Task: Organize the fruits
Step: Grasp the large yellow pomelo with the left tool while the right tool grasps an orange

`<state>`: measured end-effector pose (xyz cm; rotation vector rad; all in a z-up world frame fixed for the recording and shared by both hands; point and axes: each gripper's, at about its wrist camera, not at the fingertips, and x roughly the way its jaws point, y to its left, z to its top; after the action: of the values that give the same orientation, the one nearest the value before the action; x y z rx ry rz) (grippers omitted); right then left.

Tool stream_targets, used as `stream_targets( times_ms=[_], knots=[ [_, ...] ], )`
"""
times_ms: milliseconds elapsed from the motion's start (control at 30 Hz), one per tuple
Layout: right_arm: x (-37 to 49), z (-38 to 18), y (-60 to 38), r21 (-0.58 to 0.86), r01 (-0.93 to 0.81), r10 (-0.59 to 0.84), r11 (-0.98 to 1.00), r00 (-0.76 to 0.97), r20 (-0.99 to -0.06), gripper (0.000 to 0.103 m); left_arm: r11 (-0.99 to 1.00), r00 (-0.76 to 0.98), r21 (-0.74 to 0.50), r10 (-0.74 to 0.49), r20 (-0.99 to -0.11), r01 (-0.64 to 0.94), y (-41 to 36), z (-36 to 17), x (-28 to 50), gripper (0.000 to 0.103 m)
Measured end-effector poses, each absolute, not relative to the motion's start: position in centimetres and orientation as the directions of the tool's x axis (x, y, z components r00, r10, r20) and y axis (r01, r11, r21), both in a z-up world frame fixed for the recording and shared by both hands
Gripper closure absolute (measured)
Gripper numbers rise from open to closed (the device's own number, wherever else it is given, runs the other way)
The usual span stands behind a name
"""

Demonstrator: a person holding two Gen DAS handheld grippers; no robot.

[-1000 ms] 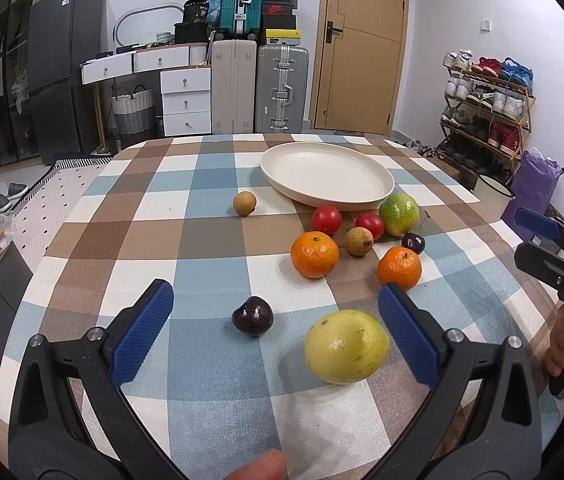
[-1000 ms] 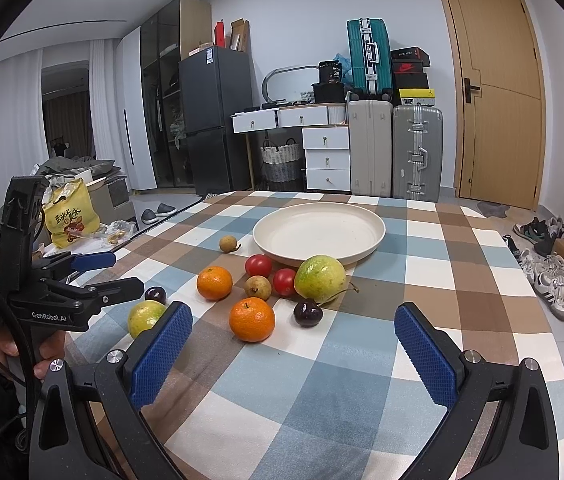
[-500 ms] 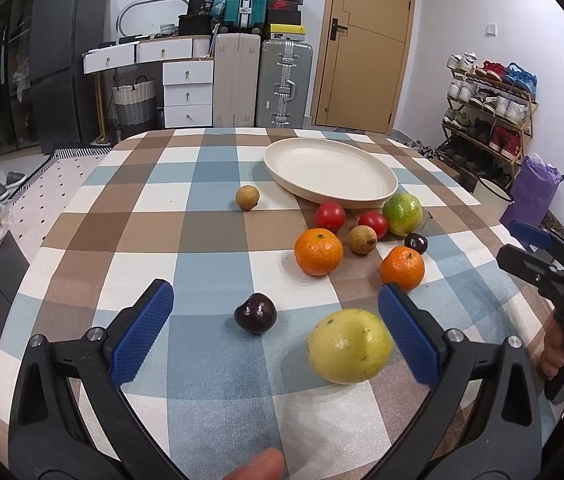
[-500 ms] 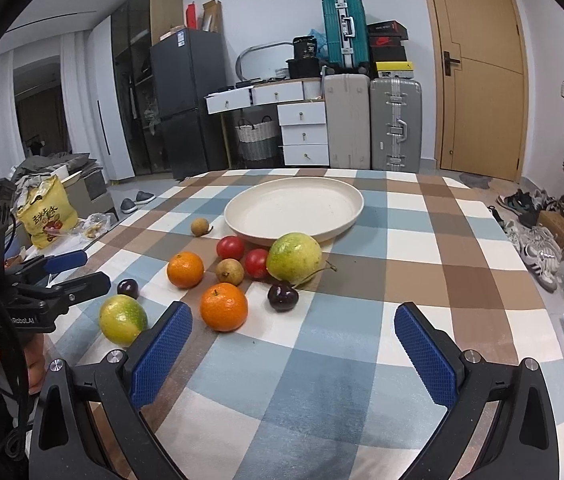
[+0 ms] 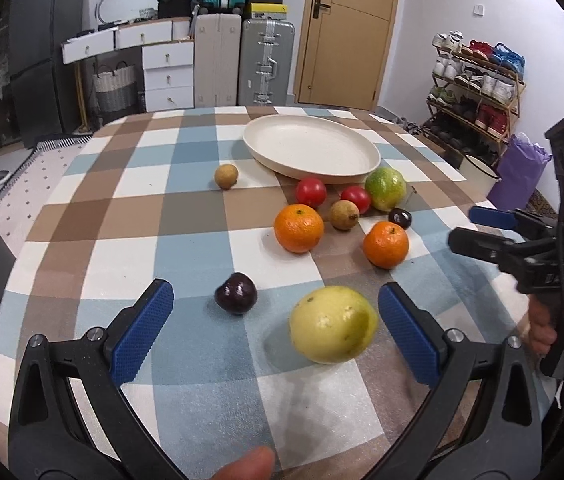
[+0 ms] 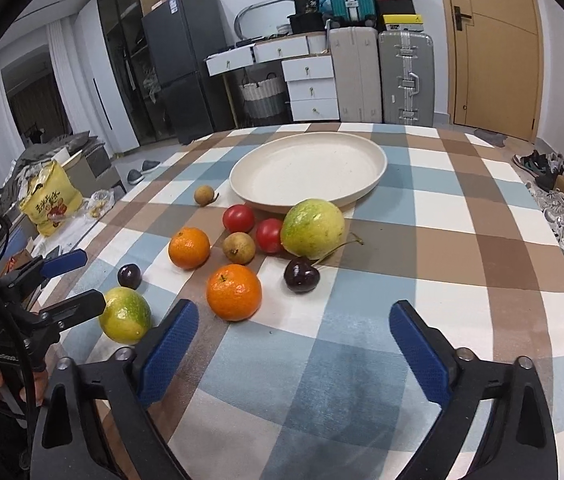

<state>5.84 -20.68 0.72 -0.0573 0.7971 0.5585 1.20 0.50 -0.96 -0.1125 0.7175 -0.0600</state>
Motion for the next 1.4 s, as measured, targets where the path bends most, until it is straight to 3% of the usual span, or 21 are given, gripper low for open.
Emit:
stream_targets(
  times_ms=[133,267,433,700,867,1133,1400],
  knots=[
    [6.3,0.1,-19.1,0.142,-0.52,0.448,0.842,0.53,-0.72,0.013,0.983,0.735,-0.176,-0.159,-0.659,0.055,0.6,-1.2,1.4,0.005],
    [6.6,-0.3,-17.5,0.126,-0.554,0.449,0.823,0.499,-0.741,0.021,0.984,0.732,-0.143,-0.173,-0.659,0.104,-0.3,-1.0,1.1,0.013],
    [6.9,-1.0,-16.0,0.12,-0.59,0.454,0.798,0.46,-0.763,0.024,0.982,0.707,-0.117,-0.189,-0.682,0.149,-1.5,-1.3,1.1,0.025],
    [7.8,-2.1,-14.6,0.125,-0.601,0.449,0.79,0.426,-0.786,0.031,0.973,0.655,-0.143,-0.226,-0.721,0.179,-2.5,-2.8,2.1,0.031],
    [8.4,-2.3,-13.8,0.122,-0.613,0.447,0.78,0.411,-0.794,0.041,0.971,0.626,-0.181,-0.24,-0.742,0.158,-2.3,-3.6,3.3,0.05],
    [8.6,-2.5,-13.7,0.144,-0.629,0.47,0.764,0.389,-0.792,0.06,0.964,0.612,-0.228,-0.263,-0.746,0.137,-1.9,-3.8,4.1,0.051],
    [8.4,-1.8,-14.6,0.191,-0.628,0.518,0.754,0.389,-0.762,0.062,0.967,0.656,-0.224,-0.248,-0.713,0.122,-1.6,-2.0,3.9,0.051]
  ],
)
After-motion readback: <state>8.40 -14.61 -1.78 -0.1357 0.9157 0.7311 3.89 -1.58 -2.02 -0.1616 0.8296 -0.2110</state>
